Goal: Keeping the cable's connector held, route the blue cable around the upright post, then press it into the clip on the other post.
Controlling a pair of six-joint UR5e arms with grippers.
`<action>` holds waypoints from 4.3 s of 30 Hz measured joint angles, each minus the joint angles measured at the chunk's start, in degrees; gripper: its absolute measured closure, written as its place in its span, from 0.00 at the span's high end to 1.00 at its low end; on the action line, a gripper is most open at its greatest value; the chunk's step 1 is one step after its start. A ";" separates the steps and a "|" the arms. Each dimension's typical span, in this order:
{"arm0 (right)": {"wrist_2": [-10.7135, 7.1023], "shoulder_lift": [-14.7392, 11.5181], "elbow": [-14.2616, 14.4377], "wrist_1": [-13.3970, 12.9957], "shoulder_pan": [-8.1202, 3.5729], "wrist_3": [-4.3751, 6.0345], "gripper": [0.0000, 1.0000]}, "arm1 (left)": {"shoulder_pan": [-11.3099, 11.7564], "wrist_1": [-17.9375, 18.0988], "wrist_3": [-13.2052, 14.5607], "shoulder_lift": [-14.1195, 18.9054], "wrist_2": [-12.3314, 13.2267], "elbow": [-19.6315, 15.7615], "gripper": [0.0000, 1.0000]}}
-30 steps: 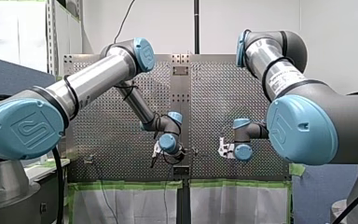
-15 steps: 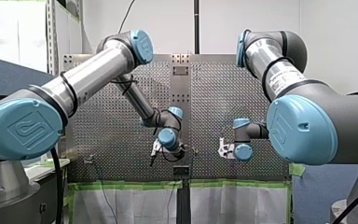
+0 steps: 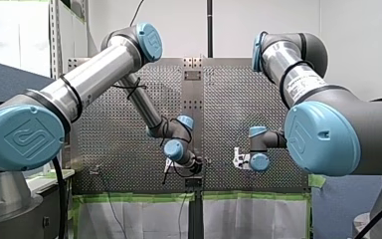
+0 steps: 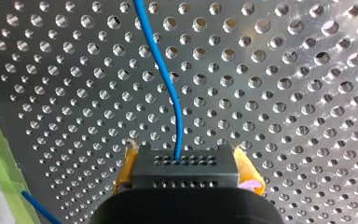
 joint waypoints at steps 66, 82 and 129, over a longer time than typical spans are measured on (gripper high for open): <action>-2.00 -0.05 -0.22 1.20 -0.01 0.90 0.00 | -4.02 18.51 -15.10 20.69 -14.80 -20.94 1.00; -2.10 -0.05 -0.23 1.83 -0.28 0.96 0.00 | -4.59 19.00 -17.40 30.02 -15.53 -30.27 1.00; -2.10 0.03 -0.23 2.08 -0.09 0.88 0.00 | -4.64 19.01 -16.97 31.92 -15.57 -32.17 1.00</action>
